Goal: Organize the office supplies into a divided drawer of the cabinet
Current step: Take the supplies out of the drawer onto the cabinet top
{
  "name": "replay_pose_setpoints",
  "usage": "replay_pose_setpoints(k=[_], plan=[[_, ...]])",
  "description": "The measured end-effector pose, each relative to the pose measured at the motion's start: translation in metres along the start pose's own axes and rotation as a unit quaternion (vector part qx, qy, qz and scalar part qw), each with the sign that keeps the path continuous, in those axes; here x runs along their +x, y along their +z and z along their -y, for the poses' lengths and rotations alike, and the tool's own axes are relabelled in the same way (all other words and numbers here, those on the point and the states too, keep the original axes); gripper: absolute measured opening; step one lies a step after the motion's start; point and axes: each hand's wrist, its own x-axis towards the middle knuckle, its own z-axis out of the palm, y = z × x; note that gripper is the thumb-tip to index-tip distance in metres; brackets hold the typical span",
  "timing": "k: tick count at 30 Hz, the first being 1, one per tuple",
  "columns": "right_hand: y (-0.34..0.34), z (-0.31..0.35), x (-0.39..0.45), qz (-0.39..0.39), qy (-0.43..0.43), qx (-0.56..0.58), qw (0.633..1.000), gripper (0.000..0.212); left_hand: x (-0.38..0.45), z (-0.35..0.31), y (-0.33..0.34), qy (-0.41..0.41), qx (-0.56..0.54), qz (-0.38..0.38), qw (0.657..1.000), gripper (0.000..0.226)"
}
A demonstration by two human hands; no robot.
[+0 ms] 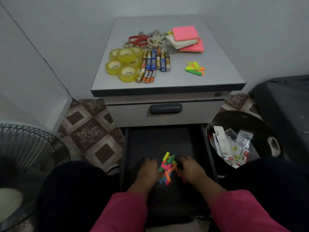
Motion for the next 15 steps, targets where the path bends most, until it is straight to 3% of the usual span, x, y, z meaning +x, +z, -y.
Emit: replay_pose_setpoints(k=[2,4,8,12,15], plan=[[0.01,0.002,0.002,0.021,0.022,0.012,0.999,0.07,-0.002,-0.003,0.01,-0.027,0.017,0.018,0.999,0.09],[0.017,0.004,0.003,0.022,0.032,0.012,0.999,0.074,-0.003,-0.007,0.019,-0.038,0.048,0.007,0.998,0.097],[0.028,0.008,0.009,0.013,0.017,0.031,0.999,0.064,0.0,-0.013,0.028,-0.016,0.08,-0.026,0.996,0.08],[0.031,0.01,0.012,-0.004,0.025,0.046,0.999,0.048,0.004,-0.013,0.028,0.005,0.021,-0.041,0.999,0.054],[0.029,0.01,0.014,-0.011,0.033,0.043,0.998,0.041,0.008,-0.011,0.026,0.002,-0.028,-0.05,0.998,0.049]])
